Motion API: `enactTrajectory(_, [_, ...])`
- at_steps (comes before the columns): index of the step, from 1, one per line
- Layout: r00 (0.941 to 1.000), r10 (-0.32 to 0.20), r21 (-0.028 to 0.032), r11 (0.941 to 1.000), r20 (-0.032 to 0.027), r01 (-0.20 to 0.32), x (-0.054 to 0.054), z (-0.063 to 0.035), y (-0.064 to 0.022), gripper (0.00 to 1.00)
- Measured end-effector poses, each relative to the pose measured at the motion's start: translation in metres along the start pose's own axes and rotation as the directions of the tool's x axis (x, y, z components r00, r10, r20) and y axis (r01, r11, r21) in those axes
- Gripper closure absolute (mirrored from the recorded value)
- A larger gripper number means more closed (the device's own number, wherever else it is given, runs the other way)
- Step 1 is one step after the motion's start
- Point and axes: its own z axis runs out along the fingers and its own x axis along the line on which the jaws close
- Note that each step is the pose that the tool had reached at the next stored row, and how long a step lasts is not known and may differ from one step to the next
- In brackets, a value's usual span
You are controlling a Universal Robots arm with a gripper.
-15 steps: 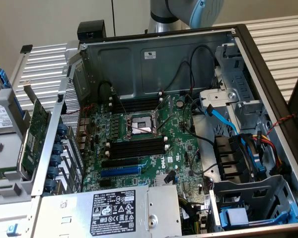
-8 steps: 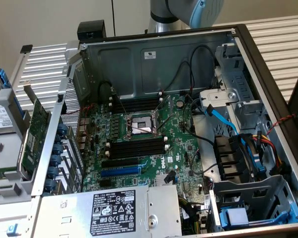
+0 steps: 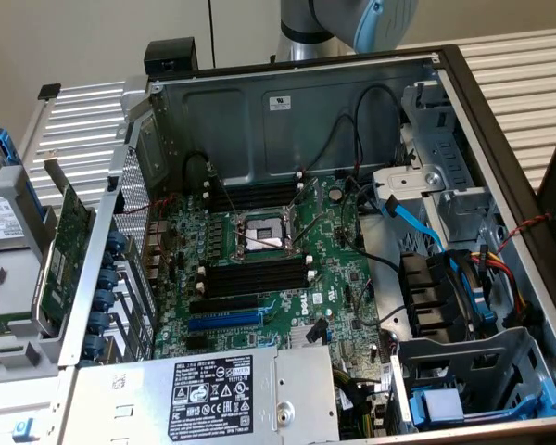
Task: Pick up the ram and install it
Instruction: 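Pick up the ram and move it above insertion slot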
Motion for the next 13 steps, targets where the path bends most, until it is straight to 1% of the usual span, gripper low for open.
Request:
enactTrajectory(3, [0.9985, -0.054, -0.001, 0.9985, -0.0028, 0.054, 0.0001, 0.0002, 0.0, 0.89])
enactTrajectory(5, [0.9958, -0.091, -0.0018, 0.9958, -0.0045, 0.091, 0.0001, 0.0004, 0.0, 0.89])
enactTrajectory(7, [0.9919, -0.127, -0.0027, 0.9919, -0.0064, 0.127, 0.0001, 0.0004, 0.0, 0.89])
enactTrajectory(10, [0.9835, -0.181, -0.004, 0.9835, -0.009, 0.181, 0.0001, 0.0007, 0.0, 0.89])
enactTrajectory(13, [0.972, -0.235, -0.0056, 0.9721, -0.0117, 0.235, 0.0004, 0.0007, 0.0001, 0.89])
